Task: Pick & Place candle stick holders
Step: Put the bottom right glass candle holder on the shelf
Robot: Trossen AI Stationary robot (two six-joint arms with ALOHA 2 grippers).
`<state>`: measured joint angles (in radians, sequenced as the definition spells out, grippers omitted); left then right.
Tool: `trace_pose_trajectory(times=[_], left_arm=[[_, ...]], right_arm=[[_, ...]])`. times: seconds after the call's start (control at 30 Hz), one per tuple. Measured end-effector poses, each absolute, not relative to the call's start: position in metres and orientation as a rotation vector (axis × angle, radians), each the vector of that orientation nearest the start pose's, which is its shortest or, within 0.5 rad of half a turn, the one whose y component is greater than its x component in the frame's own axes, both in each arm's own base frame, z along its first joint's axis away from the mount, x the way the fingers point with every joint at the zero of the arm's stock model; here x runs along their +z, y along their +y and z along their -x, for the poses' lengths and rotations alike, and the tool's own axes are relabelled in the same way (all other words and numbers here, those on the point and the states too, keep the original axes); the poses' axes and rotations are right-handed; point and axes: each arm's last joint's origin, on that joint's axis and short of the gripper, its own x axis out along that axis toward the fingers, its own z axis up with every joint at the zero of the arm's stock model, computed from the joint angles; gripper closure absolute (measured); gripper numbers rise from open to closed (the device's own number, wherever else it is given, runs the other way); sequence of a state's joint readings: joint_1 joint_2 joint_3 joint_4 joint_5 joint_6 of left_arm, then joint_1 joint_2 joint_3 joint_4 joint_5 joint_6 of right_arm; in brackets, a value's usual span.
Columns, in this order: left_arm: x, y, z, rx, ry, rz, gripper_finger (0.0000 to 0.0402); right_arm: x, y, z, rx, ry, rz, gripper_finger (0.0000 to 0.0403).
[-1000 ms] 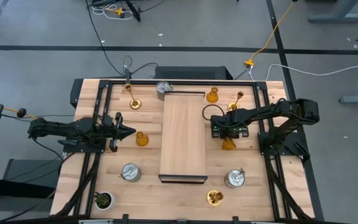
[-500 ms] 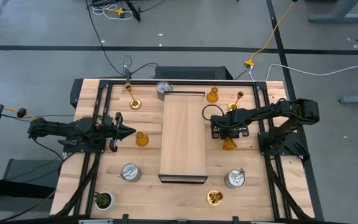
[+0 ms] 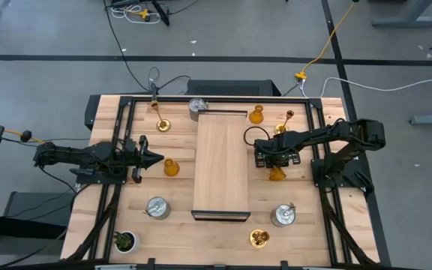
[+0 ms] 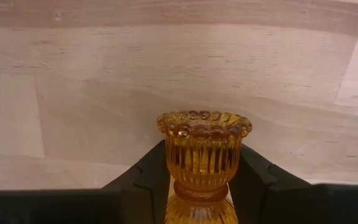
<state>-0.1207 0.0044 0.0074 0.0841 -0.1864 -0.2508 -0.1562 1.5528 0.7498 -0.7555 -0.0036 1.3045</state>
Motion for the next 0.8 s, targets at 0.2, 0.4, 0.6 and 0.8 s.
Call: trace_pose_trajectory(times=[0.2, 0.4, 0.6, 0.8], left_arm=[[0.174, -0.006, -0.097, 0.054, -0.094, 0.264, 0.0392], [0.174, -0.006, -0.097, 0.054, -0.094, 0.264, 0.0392], [0.174, -0.006, -0.097, 0.054, -0.094, 0.264, 0.0392], [0.174, -0.006, -0.097, 0.055, -0.093, 0.264, 0.0392]], right_arm=[[0.139, -0.035, -0.225, -1.113, 1.243, -1.130, 0.0278], [0.152, -0.034, -0.219, -1.109, 1.227, -1.116, 0.0279], [0.165, -0.030, -0.214, -1.068, 1.179, -1.121, 0.0279], [0.178, -0.027, -0.209, -1.029, 1.141, -1.088, 0.0279]])
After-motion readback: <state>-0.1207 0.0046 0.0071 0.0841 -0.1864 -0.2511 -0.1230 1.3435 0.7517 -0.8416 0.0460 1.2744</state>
